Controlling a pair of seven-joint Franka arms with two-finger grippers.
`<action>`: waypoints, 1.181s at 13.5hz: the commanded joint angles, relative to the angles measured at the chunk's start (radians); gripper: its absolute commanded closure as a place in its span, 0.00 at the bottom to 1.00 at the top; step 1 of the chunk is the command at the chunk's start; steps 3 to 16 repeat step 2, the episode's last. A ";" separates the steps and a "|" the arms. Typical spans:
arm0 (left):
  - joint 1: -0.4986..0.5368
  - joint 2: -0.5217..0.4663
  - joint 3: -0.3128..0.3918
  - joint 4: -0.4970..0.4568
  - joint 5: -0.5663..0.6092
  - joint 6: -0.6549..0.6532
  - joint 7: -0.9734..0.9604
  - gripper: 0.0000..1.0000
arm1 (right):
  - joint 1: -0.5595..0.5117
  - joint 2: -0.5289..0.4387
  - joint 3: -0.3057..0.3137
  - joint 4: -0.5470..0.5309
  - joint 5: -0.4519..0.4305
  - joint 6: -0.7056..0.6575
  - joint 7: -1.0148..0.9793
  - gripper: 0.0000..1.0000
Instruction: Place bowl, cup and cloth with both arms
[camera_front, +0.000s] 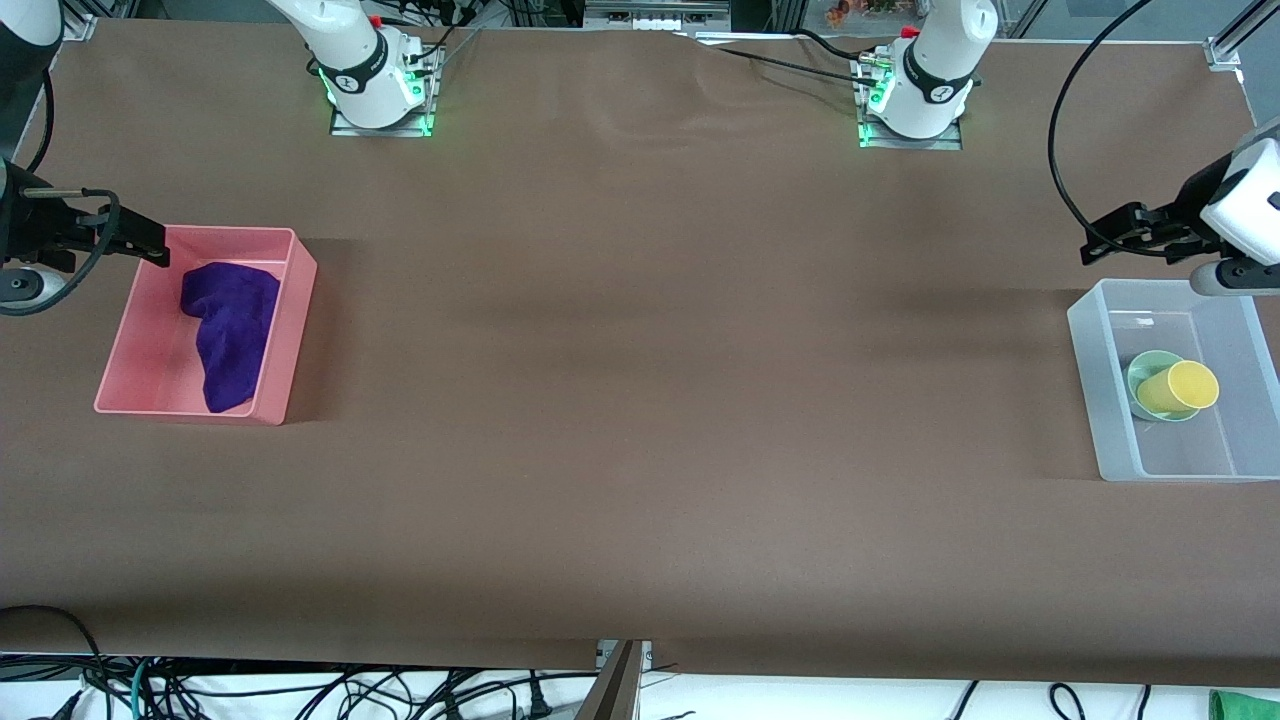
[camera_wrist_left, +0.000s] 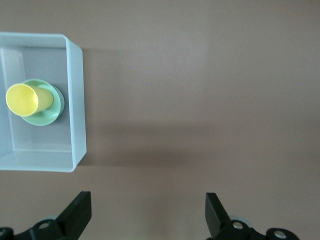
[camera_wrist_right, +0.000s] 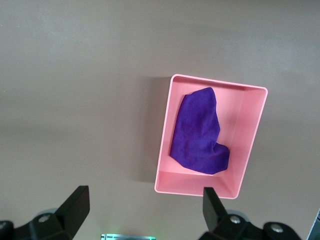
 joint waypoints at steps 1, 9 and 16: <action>0.004 -0.010 0.006 -0.004 -0.014 0.023 0.025 0.00 | -0.006 -0.001 0.002 0.004 0.007 -0.004 0.003 0.00; 0.001 -0.003 0.003 0.001 -0.014 0.016 0.023 0.00 | -0.006 -0.001 0.002 0.004 0.007 -0.004 0.003 0.00; 0.001 -0.003 0.003 0.001 -0.014 0.016 0.023 0.00 | -0.006 -0.001 0.002 0.004 0.007 -0.004 0.003 0.00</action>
